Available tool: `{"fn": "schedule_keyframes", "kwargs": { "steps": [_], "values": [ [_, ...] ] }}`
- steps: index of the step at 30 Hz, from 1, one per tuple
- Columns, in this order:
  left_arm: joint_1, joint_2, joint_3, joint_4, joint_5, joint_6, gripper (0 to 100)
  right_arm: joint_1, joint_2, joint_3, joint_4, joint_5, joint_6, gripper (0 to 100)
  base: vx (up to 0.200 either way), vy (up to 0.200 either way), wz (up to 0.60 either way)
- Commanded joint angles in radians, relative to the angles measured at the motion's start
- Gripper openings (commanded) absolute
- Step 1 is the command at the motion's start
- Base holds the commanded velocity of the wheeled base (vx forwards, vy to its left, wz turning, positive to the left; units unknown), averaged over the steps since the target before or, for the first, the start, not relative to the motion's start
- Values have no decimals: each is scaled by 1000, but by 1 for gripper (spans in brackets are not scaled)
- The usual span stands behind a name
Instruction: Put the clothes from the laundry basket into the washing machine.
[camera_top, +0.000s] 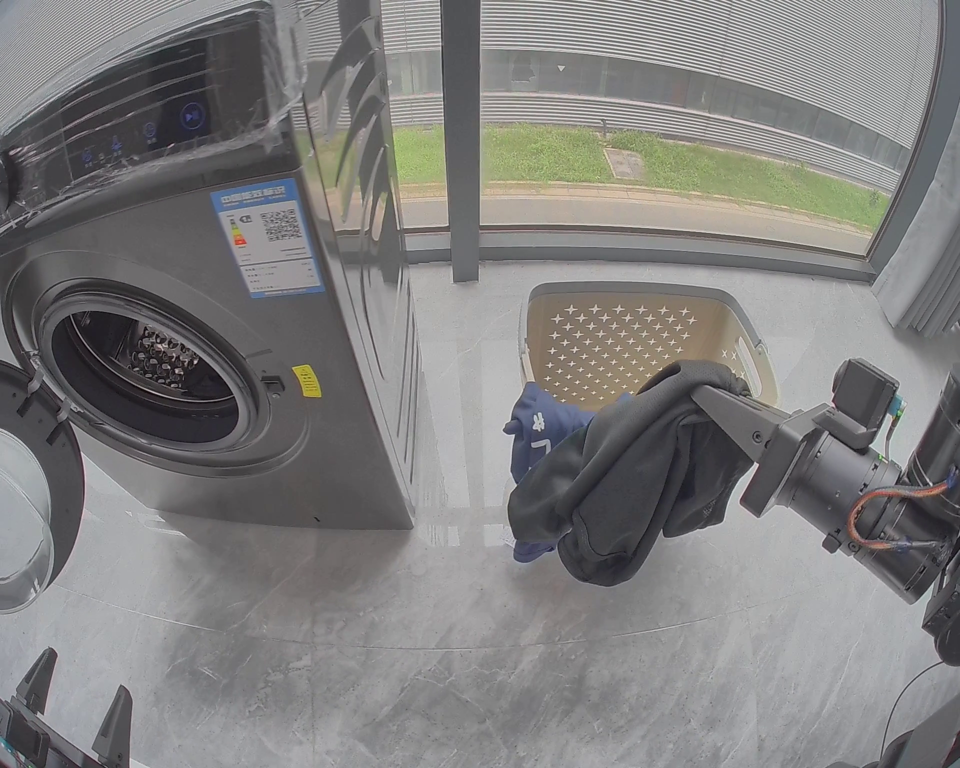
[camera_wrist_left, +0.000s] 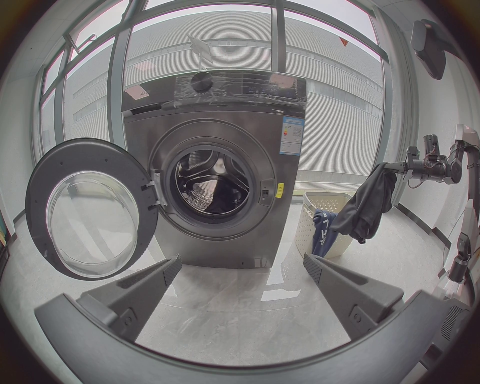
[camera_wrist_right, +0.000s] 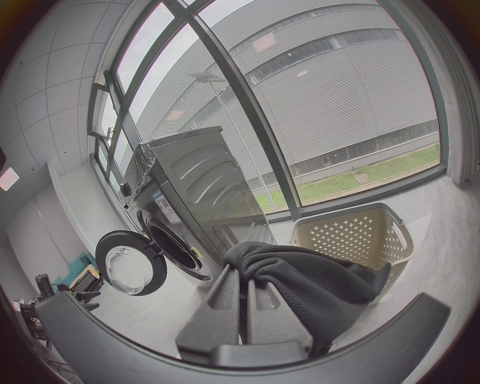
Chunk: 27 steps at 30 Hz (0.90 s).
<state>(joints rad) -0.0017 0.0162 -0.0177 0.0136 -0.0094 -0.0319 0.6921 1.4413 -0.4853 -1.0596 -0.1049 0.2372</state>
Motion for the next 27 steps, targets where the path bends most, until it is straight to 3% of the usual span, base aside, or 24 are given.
{"fn": "schedule_keyframes", "kwargs": {
  "steps": [1,11,23,27],
  "values": [
    [0,-7,12,0,0,0,100,6,5,8,-2,1,-3,0,0,200,0],
    [0,-7,12,0,0,1,100,7,7,13,-2,1,-10,0,0,200,0],
    [-3,-5,10,2,0,7,100,4,-4,22,-3,1,-10,0,0,0,0],
    [-3,-5,12,2,0,7,100,4,-4,24,-3,1,-10,0,-200,0,0]
  ]
}}
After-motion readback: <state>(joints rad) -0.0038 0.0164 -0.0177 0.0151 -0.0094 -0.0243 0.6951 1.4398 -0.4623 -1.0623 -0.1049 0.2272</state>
